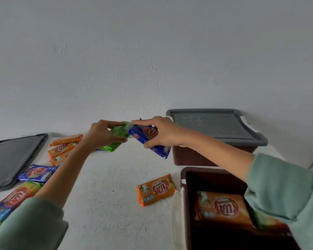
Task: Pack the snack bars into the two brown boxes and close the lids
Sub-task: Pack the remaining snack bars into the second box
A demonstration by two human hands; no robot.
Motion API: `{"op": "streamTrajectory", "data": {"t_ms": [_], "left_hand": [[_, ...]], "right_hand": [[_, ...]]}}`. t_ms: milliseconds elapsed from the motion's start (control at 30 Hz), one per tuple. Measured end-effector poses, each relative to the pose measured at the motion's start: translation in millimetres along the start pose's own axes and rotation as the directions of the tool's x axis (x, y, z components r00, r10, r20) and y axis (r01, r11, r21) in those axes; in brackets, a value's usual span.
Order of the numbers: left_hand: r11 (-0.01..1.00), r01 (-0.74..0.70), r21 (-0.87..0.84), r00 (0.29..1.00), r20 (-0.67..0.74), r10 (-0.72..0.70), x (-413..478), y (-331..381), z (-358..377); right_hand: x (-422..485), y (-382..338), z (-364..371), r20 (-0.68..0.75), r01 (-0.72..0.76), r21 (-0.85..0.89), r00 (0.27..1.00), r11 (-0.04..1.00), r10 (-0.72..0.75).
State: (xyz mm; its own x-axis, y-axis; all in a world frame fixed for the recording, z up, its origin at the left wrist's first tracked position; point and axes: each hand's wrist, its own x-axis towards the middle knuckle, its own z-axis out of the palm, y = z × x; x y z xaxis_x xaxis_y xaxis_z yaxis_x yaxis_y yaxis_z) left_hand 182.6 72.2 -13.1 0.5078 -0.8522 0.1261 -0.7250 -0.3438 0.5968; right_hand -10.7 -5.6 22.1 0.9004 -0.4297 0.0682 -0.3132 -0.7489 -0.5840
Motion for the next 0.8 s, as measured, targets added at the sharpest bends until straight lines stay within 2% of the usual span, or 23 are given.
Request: {"op": "streamTrajectory", "data": {"t_ms": [67,167,300,433,500,667,733,800], "left_hand": [[0.996,-0.082,-0.029,0.992,0.096,0.085,-23,33,3],[0.973,-0.217,-0.082,0.945,0.231,0.23,-56,82,25],[0.908,-0.406,-0.098,0.845,0.337,0.415,-90,129,63],[0.863,-0.49,-0.123,0.738,0.469,0.485,-109,152,99],[0.835,-0.537,-0.122,0.694,0.498,0.519,-116,159,116],[0.728,-0.682,0.074,0.638,0.547,0.542,-128,159,156],[0.706,-0.702,0.092,0.632,0.536,0.559,-132,157,163],[0.623,-0.761,0.179,0.618,0.49,0.614,-135,157,166]], "right_hand": [[-39,-2,-26,0.011,0.019,-0.047,1.0,0.999,-0.018],[-94,12,-52,0.039,-0.035,-0.107,0.998,0.994,0.04],[-154,41,-70,0.067,-0.157,-0.178,0.983,0.971,0.171],[-196,71,-72,0.056,-0.244,-0.167,0.965,0.955,0.256],[-211,85,-67,0.066,-0.262,-0.166,0.959,0.951,0.276],[-235,109,-44,0.068,-0.211,-0.297,0.968,0.931,0.241],[-241,114,-31,0.061,-0.169,-0.347,0.977,0.923,0.202],[-243,117,-22,0.043,-0.136,-0.442,0.984,0.887,0.172]]}}
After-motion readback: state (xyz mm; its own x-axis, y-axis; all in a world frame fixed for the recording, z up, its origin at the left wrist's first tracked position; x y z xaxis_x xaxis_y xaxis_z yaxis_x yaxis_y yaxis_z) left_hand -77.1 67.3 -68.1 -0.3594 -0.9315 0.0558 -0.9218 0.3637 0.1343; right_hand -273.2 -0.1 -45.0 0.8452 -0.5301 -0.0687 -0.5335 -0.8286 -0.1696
